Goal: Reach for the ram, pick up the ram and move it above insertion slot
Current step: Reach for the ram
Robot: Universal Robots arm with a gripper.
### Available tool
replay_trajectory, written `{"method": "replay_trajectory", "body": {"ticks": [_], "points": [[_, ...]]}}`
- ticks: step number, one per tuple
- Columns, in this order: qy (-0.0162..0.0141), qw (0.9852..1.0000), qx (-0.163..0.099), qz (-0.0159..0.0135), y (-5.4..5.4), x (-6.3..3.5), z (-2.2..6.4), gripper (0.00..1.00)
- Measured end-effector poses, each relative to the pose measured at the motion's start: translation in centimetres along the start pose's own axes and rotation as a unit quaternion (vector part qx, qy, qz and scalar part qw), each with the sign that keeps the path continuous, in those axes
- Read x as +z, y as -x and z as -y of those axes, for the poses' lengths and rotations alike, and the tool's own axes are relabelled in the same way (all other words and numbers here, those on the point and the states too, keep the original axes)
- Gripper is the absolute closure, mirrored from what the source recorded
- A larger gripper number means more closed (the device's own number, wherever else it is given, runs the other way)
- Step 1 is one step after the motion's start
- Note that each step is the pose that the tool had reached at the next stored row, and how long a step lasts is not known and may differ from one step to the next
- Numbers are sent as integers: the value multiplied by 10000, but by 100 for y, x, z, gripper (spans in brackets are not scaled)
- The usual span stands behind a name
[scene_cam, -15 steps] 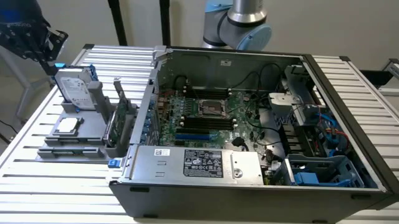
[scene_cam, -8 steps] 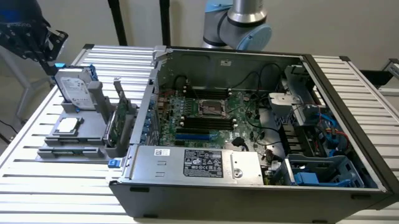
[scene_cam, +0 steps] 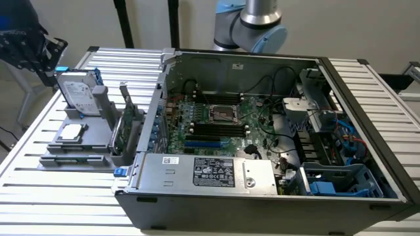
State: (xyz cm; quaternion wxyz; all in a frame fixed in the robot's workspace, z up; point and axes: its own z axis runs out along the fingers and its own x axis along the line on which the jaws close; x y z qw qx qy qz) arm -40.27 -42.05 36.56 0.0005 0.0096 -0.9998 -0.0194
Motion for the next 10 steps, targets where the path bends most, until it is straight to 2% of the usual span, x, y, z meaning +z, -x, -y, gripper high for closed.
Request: {"method": "replay_trajectory", "body": {"ticks": [10], "points": [[0, 10000, 1, 0, 112, 9, 277, 89]]}}
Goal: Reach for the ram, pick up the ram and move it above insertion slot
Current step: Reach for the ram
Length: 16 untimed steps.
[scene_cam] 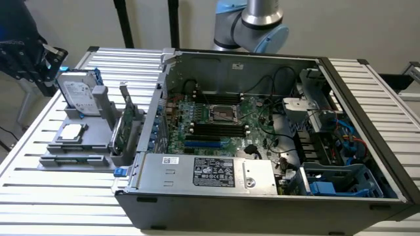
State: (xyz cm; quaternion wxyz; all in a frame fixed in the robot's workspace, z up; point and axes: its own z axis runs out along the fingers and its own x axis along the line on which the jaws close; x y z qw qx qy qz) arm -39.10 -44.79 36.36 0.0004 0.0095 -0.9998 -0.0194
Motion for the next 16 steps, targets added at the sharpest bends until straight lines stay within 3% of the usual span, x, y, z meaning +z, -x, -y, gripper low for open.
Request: {"method": "replay_trajectory", "body": {"ticks": [9, 14, 16], "points": [[0, 10000, -1, 0, 93, 36, 251, 89], [0, 10000, -5, 0, 103, 39, 267, 89], [1, 9999, -119, -5, 104, 39, 268, 89]]}}
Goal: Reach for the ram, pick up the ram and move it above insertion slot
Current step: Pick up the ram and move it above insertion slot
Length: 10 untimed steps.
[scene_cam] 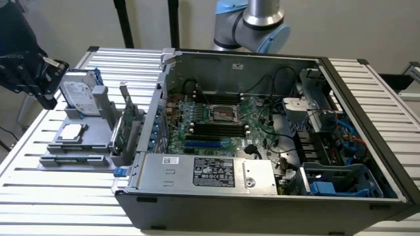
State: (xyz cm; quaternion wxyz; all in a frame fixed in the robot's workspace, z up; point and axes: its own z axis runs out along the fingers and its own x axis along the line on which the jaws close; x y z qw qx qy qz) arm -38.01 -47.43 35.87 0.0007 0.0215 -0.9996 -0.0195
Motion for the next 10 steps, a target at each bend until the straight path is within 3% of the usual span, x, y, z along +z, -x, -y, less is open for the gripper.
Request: {"method": "replay_trajectory", "body": {"ticks": [5, 10], "points": [[0, 9990, -457, -18, 0, 0, 0, 89], [-1, 9958, -911, -35, 0, 0, 0, 89]]}}
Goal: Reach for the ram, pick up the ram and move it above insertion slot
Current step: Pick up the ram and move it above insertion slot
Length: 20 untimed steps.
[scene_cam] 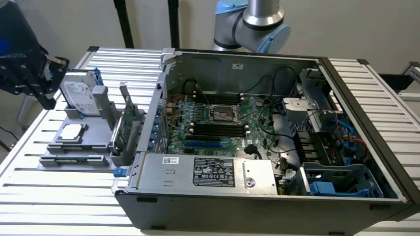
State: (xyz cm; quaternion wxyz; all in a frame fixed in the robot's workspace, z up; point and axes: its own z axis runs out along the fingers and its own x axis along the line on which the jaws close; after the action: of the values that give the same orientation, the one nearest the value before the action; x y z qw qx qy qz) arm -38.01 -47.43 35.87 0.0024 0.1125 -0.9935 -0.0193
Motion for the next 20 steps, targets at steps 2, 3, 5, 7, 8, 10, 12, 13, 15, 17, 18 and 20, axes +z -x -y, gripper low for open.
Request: {"method": "replay_trajectory", "body": {"ticks": [2, 3, 5, 7, 8, 10, 12, 13, 15, 17, 18, 20], "points": [[0, 9998, -180, -6, 0, 0, 0, 89], [0, 9996, -270, -10, 0, 0, 0, 89], [0, 9990, -449, -17, 0, 0, 0, 89], [0, 9980, -637, -24, 0, 0, 0, 89], [0, 9974, -724, -27, 0, 0, 0, 89], [0, 9959, -903, -33, 0, 0, 0, 89], [-1, 9940, -1090, -40, 0, 0, 0, 89], [-1, 9930, -1179, -43, 0, 0, 0, 89], [-1, 9907, -1357, -50, 0, 0, 0, 89], [-1, 9881, -1535, -57, 0, 0, 0, 89], [-1, 9867, -1627, -60, 0, 0, 0, 89], [-1, 9835, -1809, -66, 0, 0, 0, 89]]}}
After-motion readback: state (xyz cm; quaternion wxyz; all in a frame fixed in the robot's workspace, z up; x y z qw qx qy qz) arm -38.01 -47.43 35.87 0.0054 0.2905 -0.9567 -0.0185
